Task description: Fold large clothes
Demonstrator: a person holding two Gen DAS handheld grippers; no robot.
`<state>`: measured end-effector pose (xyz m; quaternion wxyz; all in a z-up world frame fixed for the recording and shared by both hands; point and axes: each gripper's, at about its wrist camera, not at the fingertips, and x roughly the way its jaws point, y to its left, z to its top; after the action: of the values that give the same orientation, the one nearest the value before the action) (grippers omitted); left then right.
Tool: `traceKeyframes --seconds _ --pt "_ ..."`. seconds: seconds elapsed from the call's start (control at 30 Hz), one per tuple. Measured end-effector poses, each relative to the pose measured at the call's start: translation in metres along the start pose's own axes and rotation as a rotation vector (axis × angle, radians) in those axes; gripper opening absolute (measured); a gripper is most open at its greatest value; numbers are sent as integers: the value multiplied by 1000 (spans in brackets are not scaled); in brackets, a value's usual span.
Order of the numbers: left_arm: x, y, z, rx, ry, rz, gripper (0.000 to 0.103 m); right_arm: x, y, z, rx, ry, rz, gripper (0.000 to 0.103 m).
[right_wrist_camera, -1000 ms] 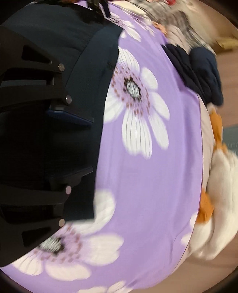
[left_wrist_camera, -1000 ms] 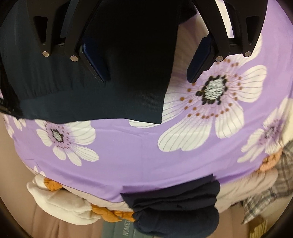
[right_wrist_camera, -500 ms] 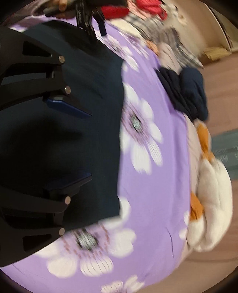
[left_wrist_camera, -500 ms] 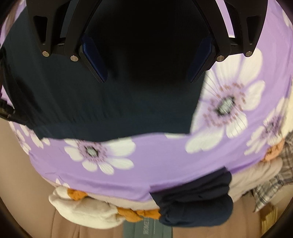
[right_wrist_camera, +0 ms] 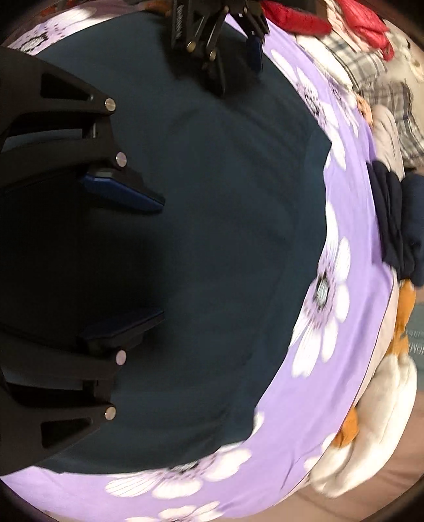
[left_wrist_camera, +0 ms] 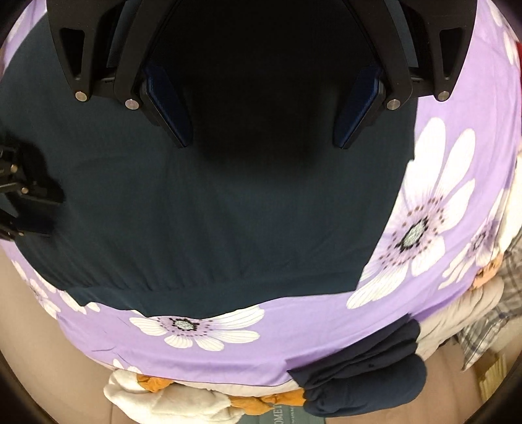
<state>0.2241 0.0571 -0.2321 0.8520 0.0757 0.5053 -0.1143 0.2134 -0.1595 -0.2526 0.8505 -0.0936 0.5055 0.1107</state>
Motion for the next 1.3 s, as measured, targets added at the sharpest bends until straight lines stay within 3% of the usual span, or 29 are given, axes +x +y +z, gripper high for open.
traceKeyframes --seconds 0.47,0.83,1.07,1.3 --pt "-33 37 -34 -100 -17 -7 90 -44 -65 -67 189 -22 -104 65" --pt "-64 24 -54 -72 -46 8 90 -87 -88 -100 345 -57 -169 66" --pt "-82 -13 -55 -13 -109 -33 90 -104 -36 -86 286 -166 -23 66" --pt "-73 -44 -54 9 -120 -71 90 -78 43 -57 138 -167 125 66"
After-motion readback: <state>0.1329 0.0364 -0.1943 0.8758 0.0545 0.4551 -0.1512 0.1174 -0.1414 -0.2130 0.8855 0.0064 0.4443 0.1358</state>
